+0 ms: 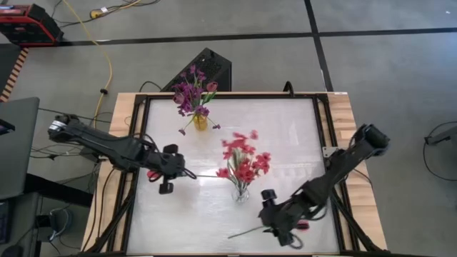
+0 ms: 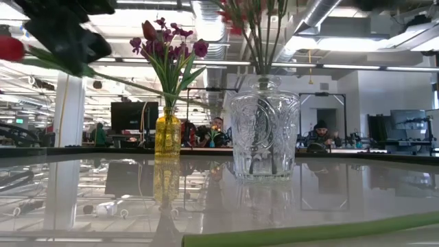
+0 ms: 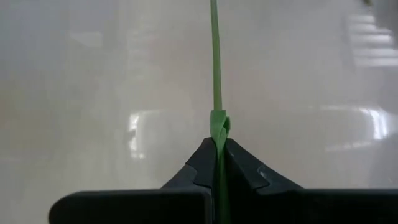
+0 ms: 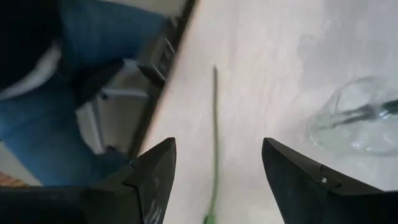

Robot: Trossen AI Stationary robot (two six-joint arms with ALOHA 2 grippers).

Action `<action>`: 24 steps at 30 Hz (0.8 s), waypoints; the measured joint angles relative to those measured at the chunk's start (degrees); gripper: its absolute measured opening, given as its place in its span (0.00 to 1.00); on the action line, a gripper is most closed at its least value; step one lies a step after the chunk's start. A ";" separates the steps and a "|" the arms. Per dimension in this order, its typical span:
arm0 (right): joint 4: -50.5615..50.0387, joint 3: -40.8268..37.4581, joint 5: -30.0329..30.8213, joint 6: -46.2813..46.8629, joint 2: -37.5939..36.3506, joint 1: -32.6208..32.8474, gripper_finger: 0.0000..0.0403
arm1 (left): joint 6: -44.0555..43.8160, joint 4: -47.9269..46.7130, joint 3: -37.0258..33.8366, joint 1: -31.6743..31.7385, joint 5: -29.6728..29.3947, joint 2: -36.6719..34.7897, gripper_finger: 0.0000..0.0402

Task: Sort flowers into vase by color
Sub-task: Put the top red flower into the transparent vase

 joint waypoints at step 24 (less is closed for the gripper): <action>11.03 1.15 8.90 -3.58 12.09 -2.66 0.43 | 18.74 8.60 1.70 -10.76 1.94 2.65 0.01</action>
